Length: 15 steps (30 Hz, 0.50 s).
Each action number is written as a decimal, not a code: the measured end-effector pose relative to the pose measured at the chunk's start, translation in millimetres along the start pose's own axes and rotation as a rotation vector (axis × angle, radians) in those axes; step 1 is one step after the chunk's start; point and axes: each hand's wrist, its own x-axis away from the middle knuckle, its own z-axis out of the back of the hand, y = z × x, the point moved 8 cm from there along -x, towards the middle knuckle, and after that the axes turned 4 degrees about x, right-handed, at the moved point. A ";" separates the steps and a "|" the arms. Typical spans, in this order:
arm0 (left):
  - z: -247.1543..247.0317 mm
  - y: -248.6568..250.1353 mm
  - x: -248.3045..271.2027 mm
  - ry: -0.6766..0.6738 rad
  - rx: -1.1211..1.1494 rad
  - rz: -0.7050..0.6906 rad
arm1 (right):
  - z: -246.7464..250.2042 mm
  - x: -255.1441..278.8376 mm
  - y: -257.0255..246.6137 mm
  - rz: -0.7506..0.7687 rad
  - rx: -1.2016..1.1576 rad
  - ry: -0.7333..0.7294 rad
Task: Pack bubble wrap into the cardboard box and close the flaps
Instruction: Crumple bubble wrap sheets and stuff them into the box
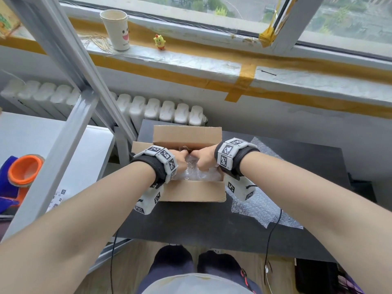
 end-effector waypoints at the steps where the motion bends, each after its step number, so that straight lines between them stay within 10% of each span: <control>1: 0.6 1.1 -0.7 -0.015 0.000 -0.002 | 0.2 -0.3 0.1 0.007 0.006 -0.008; 15: 45.0 -7.9 42.4 0.313 0.069 -0.171 | 27.5 18.9 16.3 0.088 -0.116 0.107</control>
